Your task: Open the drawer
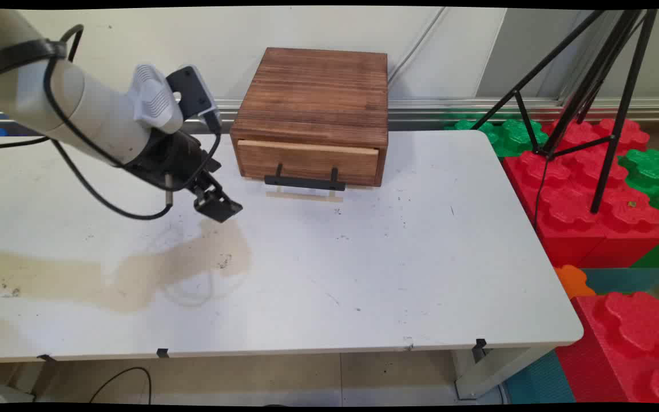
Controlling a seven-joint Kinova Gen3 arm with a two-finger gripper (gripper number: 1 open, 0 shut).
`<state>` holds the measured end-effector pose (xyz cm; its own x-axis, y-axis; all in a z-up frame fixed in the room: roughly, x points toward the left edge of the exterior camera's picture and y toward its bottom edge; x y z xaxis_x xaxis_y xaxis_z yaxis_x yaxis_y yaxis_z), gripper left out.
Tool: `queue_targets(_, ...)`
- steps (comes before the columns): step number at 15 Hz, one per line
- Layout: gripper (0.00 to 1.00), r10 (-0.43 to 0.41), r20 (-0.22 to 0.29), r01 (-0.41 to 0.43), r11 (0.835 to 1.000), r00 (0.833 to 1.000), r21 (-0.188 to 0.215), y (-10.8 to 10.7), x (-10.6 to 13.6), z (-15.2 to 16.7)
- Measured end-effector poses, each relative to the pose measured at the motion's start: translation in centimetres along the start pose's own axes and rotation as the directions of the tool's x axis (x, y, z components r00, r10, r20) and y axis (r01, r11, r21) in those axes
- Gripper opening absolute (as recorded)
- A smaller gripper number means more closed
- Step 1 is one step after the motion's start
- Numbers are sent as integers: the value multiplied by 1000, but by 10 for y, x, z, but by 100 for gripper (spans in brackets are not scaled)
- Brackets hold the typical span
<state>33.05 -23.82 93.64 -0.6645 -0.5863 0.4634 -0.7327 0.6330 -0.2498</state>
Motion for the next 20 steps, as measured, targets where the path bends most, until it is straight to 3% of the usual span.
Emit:
queue_targets(11, 100, 16, 20, -17, 998, 1000, 57, -21, 32, 23)
queue_targets(20, 100, 75, 51, -77, 996, 996, 43, -36, 57, 73)
